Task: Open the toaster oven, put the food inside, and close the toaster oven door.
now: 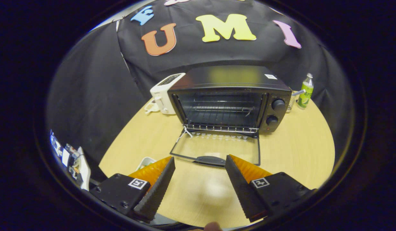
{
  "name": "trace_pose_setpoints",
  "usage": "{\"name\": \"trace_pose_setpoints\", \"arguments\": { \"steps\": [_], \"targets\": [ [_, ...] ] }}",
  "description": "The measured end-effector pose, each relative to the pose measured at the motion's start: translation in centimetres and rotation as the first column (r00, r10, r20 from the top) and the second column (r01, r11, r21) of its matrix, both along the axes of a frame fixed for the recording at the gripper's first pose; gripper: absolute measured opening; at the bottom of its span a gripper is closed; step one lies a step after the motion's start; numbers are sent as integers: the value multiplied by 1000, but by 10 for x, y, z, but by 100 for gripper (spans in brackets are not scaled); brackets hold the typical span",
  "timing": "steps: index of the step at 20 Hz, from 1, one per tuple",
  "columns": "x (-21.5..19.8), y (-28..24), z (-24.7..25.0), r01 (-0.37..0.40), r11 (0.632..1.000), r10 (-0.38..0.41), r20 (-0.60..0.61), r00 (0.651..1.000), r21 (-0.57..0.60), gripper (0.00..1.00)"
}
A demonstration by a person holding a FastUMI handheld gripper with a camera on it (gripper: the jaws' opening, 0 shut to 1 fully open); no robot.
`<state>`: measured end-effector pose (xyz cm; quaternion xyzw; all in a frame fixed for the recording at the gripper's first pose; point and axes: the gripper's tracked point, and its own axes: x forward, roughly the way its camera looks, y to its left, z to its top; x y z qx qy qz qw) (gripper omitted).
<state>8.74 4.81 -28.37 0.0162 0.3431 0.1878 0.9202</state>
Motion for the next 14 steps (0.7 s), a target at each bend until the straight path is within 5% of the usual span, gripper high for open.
{"name": "trace_pose_setpoints", "arguments": {
  "steps": [7, 14],
  "targets": [
    [-54, 41, 6, -176, 970, 209, -209, 955, 166, 100],
    [-76, 96, -42, -111, 924, 278, -444, 852, 366, 98]
  ]
}}
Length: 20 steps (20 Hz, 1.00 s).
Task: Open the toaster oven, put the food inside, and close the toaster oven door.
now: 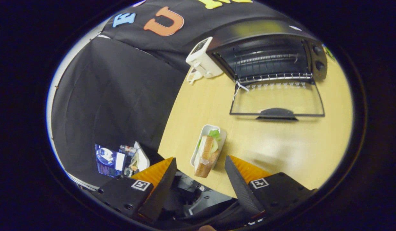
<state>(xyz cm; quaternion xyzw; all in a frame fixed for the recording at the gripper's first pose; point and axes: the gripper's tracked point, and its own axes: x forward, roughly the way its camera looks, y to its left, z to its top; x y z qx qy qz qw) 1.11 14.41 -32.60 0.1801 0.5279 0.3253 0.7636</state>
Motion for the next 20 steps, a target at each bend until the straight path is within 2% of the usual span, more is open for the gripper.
{"name": "trace_pose_setpoints", "arguments": {
  "steps": [4, 8, 15, 20],
  "targets": [
    [6, 11, -29, 32, 999, -28, -124, 992, 31, 92],
    [10, 27, -45, 76, 994, -55, -239, 969, 81, 83],
    [12, 28, -57, 73, 995, -50, -277, 960, 73, 41],
    [3, 27, -43, 67, 992, -34, -284, 958, 109, 30]
  ]
}}
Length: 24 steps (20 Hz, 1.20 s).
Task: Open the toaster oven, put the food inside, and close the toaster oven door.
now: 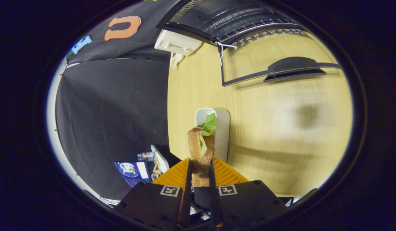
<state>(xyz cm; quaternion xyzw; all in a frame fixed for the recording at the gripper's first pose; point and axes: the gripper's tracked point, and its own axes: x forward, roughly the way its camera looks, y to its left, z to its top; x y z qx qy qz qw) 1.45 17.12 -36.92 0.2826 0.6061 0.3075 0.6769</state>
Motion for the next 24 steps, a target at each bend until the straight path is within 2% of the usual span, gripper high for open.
{"name": "trace_pose_setpoints", "arguments": {
  "steps": [4, 8, 11, 14, 17, 20, 24],
  "targets": [
    [-4, -7, 36, 23, 997, -25, 20, 999, 68, 28],
    [5, -26, 77, 81, 989, -92, 86, 992, 125, 28],
    [22, -47, 102, 137, 977, -161, 143, 977, 162, 28],
    [44, -74, 105, 196, 971, -222, 207, 953, 138, 28],
    [74, -94, 110, 295, 940, -326, 197, 925, 172, 28],
    [112, -109, 108, 402, 893, -439, 195, 877, 203, 28],
    [156, -119, 103, 508, 823, -557, 185, 810, 253, 28]
  ]
}}
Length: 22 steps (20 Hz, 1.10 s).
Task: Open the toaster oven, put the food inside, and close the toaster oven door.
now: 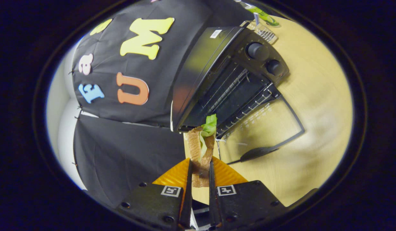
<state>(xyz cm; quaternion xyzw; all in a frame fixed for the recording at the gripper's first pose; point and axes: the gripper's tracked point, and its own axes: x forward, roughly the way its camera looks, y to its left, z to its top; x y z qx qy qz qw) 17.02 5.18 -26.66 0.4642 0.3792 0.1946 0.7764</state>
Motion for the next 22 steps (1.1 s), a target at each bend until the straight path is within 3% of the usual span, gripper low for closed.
{"name": "trace_pose_setpoints", "arguments": {
  "steps": [8, 15, 17, 22],
  "targets": [
    [89, -25, -16, 226, 967, -234, 58, 971, 121, 28],
    [130, -17, -34, 354, 908, -374, 50, 926, 226, 27],
    [142, -21, -35, 408, 876, -430, 34, 902, 259, 28],
    [149, -6, -45, 405, 903, -417, 71, 906, 142, 31]
  ]
}}
